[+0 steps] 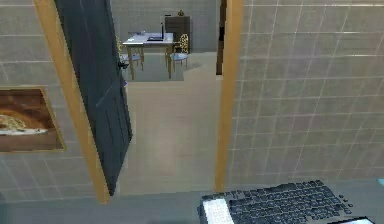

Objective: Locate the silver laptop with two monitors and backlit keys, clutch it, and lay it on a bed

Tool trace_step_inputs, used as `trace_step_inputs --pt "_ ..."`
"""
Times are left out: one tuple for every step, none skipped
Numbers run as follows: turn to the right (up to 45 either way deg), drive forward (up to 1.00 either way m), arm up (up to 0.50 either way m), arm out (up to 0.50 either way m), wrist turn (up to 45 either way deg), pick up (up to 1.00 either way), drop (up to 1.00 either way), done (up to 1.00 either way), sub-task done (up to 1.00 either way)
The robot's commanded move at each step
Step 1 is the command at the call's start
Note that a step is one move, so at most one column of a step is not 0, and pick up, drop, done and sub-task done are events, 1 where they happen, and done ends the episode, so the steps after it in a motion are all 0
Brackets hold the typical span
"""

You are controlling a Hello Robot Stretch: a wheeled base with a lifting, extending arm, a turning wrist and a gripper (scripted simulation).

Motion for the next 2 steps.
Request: trace_step_inputs --pt "15.0 0.0 0.0 0.0 0.0 0.0 0.0 0.0 0.0" --pt "0.0 0.6 0.0 0.0 0.0 0.0 0.0 0.0 0.0"
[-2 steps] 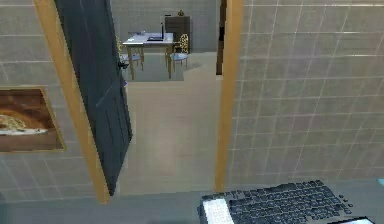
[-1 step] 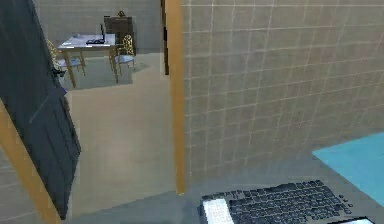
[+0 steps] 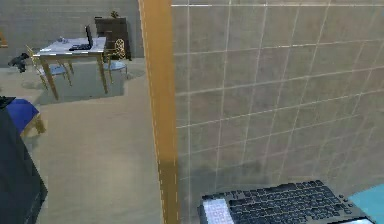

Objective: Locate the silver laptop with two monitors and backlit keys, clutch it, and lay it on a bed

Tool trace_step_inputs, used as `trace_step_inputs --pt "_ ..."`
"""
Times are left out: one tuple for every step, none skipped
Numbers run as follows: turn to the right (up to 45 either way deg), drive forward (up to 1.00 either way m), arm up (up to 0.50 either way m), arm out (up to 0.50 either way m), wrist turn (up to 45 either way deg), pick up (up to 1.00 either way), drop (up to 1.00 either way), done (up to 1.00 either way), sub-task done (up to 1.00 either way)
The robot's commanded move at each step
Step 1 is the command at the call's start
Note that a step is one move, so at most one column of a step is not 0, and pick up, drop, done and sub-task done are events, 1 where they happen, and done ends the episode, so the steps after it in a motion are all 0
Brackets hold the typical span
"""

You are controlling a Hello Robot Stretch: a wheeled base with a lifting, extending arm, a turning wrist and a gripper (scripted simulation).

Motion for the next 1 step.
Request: trace_step_inputs --pt "-33.0 0.0 0.0 0.0 0.0 0.0 0.0 0.0 0.0"
